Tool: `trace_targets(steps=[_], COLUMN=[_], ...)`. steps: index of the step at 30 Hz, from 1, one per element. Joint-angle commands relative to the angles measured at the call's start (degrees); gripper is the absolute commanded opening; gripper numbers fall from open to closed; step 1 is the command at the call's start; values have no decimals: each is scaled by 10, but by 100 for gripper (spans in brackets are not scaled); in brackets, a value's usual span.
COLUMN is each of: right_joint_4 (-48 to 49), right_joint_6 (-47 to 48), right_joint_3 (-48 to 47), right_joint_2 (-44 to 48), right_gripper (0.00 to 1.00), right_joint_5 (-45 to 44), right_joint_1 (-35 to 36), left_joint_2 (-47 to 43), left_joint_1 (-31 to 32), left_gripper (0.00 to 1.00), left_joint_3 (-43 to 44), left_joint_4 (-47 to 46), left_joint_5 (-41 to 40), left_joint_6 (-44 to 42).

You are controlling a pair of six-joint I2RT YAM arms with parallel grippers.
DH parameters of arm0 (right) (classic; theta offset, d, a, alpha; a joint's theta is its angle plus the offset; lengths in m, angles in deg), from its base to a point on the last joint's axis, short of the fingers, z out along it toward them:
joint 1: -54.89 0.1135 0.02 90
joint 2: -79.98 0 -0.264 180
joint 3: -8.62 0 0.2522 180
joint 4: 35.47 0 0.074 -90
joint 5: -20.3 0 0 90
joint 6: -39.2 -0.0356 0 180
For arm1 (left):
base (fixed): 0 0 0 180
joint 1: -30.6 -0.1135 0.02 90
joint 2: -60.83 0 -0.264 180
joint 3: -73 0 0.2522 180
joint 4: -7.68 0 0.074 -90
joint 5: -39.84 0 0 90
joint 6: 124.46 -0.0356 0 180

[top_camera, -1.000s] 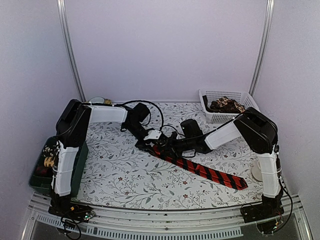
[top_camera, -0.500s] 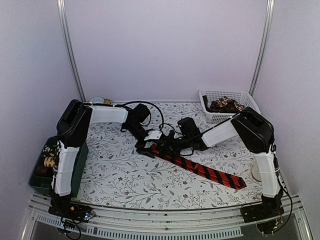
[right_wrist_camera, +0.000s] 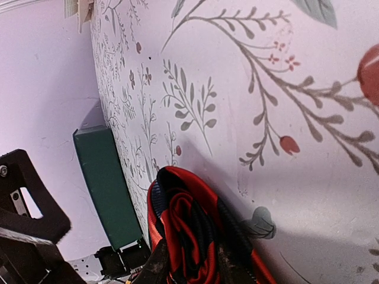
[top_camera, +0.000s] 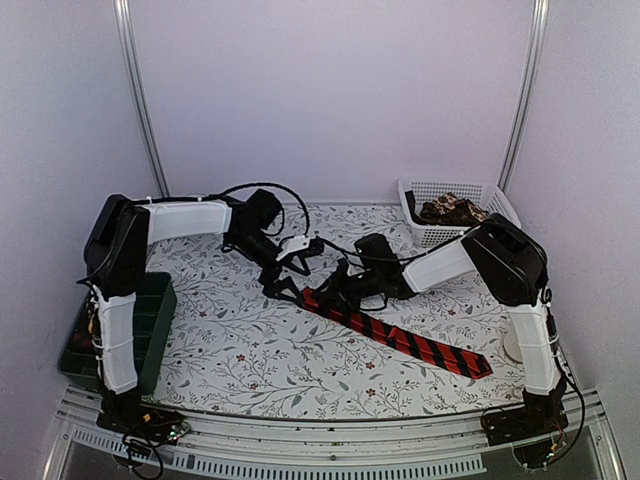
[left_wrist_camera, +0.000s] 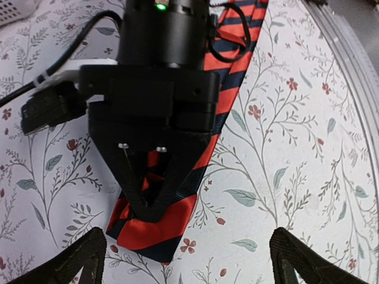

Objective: Roll the ties
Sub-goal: Roll the tie at the center of the board.

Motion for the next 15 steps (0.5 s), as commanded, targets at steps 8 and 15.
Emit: trace_targets(steps=[8,15], right_joint_4=[-14,-4], right_joint_6=[10,5], right_joint_3=[15,19], right_joint_2=[-80,-84], right_gripper=[24,23], right_joint_5=[-2,0], right_joint_1=[-6,-6], left_joint_2=[52,53], left_joint_1=[-91,-102], left_gripper=[60,59], left_joint_3=[-22,-110], left_joint_4=[-34,-211], left_joint_5=[72,121], left_joint_6=[362,547])
